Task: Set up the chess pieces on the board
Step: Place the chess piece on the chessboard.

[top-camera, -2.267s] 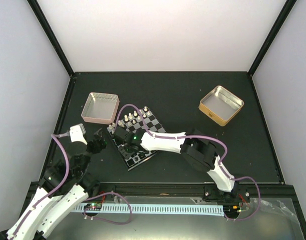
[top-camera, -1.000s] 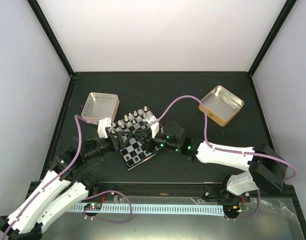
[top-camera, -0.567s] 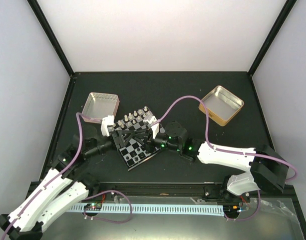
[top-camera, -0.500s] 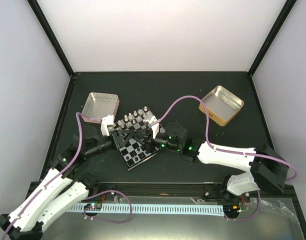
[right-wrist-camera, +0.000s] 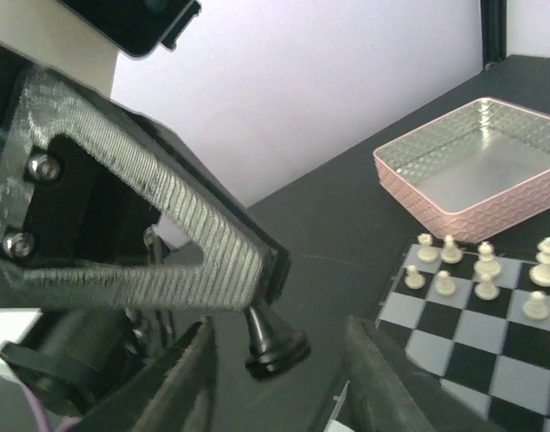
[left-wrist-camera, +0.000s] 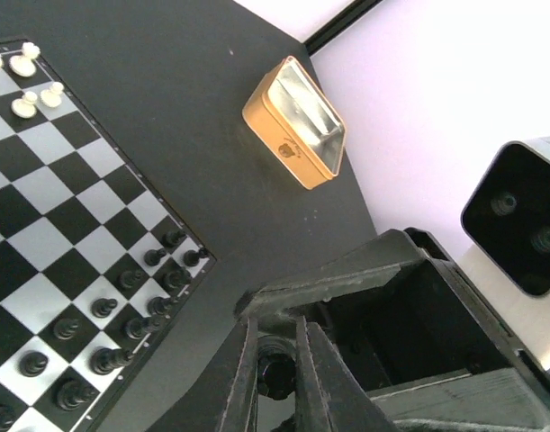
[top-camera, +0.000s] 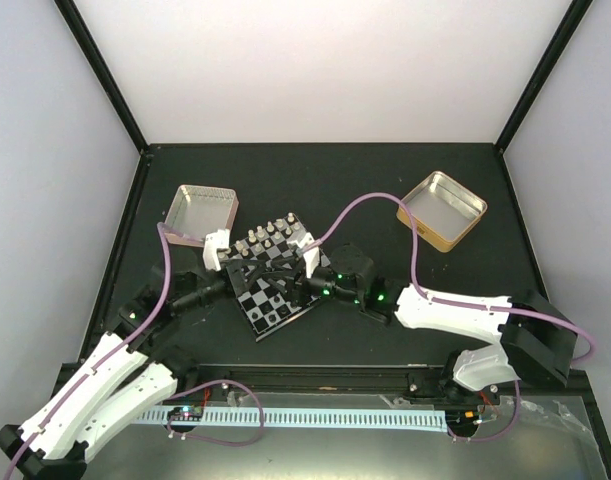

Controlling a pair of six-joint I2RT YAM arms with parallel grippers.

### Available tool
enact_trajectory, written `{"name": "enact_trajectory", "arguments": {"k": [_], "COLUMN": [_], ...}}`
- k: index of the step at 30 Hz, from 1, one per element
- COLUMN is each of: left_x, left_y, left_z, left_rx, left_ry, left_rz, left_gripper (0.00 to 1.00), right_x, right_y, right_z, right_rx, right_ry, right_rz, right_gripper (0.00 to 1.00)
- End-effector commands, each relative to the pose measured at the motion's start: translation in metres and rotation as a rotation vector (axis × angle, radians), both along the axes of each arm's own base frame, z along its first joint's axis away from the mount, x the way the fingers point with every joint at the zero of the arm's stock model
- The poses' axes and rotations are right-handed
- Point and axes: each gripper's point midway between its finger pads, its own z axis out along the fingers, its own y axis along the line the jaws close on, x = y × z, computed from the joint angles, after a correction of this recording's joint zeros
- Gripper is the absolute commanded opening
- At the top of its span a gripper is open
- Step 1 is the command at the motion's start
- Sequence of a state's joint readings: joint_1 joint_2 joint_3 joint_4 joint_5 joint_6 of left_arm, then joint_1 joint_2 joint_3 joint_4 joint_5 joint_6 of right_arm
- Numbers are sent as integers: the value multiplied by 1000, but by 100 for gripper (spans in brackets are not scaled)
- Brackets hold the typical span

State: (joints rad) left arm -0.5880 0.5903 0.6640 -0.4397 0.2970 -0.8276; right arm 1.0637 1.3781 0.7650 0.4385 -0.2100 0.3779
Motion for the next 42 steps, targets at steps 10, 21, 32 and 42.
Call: {"name": "enact_trajectory", "arguments": {"k": [10, 21, 32, 42], "left_x": [2, -11, -38, -34], "left_y": [22, 12, 10, 12], "left_z": [-42, -102, -171, -189], "left_rx": [279, 483, 526, 613], "left_ry": [30, 116, 236, 228], "left_rz": [26, 7, -8, -2], "left_gripper": [2, 3, 3, 3], "right_x": [36, 52, 58, 59], "right_y": [-71, -87, -89, -89], "right_z": [-13, -28, -36, -41], "right_rx": [-6, -71, -100, -120], "right_ry": [82, 136, 152, 160], "right_rz": [-407, -553, -593, -601], "right_gripper": [59, 60, 60, 60]}}
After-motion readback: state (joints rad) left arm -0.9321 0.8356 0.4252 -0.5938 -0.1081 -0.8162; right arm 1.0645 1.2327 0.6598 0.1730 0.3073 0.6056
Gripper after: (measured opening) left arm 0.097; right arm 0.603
